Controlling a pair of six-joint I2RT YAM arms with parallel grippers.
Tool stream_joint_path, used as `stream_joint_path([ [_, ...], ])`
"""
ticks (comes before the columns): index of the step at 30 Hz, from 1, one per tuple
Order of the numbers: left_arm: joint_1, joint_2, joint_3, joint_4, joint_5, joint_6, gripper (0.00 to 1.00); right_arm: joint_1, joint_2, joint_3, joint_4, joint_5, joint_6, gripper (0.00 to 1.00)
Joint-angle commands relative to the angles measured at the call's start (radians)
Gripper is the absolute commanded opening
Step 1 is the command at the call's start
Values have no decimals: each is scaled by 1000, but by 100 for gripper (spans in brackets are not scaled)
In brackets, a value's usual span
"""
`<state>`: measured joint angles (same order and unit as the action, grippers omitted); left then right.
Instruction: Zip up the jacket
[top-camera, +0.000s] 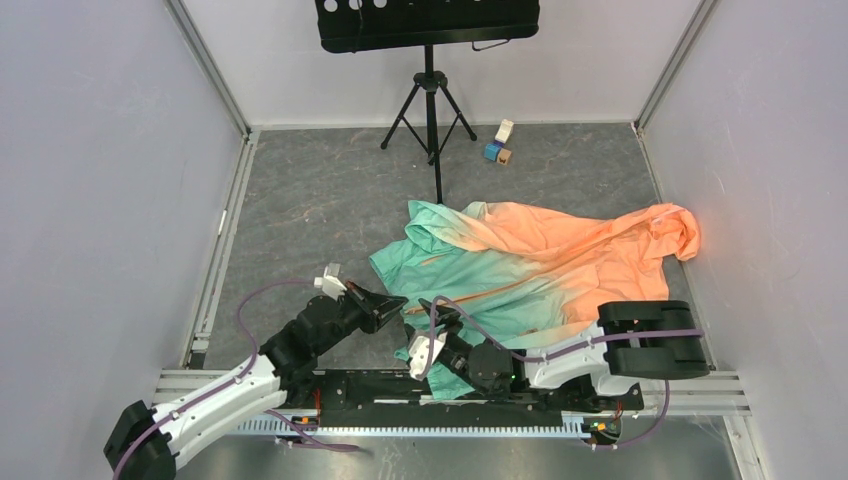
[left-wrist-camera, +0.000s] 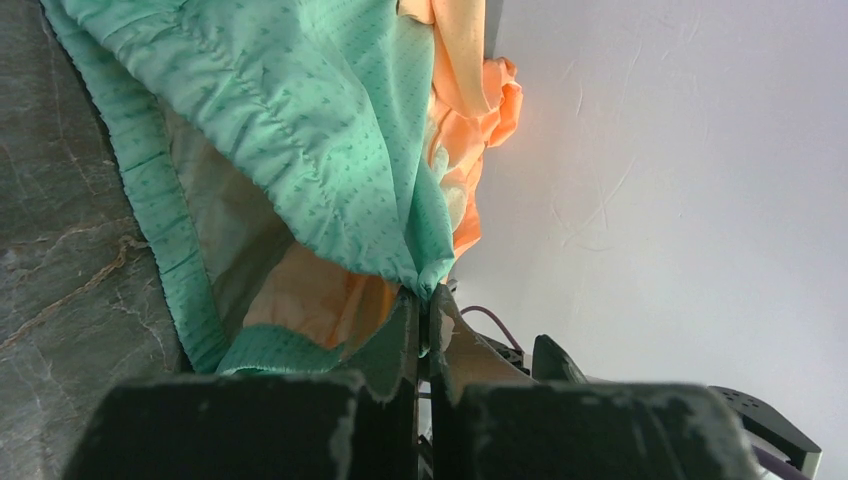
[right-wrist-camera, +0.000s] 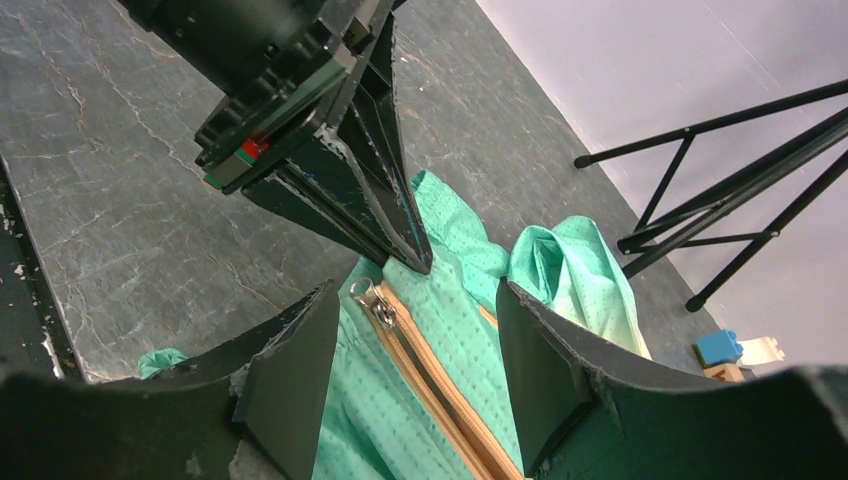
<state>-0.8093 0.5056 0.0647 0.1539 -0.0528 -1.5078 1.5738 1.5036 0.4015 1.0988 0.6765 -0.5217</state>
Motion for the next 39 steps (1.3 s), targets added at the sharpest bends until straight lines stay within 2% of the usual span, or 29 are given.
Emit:
stream_joint_path([
  [1, -2, -8, 4, -20, -19, -56, 2, 7, 40, 52, 99, -16, -26, 65],
  [5, -2, -27, -4, -39, -23, -99, 2, 6, 82, 48, 145, 5, -61, 72],
  [11, -2, -34, -5, -41, -5, -131, 2, 2, 119, 31, 193, -34, -123, 73],
  [21, -2, -27, 7, -41, 1, -153, 2, -16, 200, 48, 289, -11, -161, 76],
  [31, -2, -15, 4, -41, 7, -162, 2, -24, 265, 106, 299, 9, -181, 79],
  [39, -3, -14, 9, -42, 8, -163, 2, -24, 297, 148, 297, 120, -180, 80],
])
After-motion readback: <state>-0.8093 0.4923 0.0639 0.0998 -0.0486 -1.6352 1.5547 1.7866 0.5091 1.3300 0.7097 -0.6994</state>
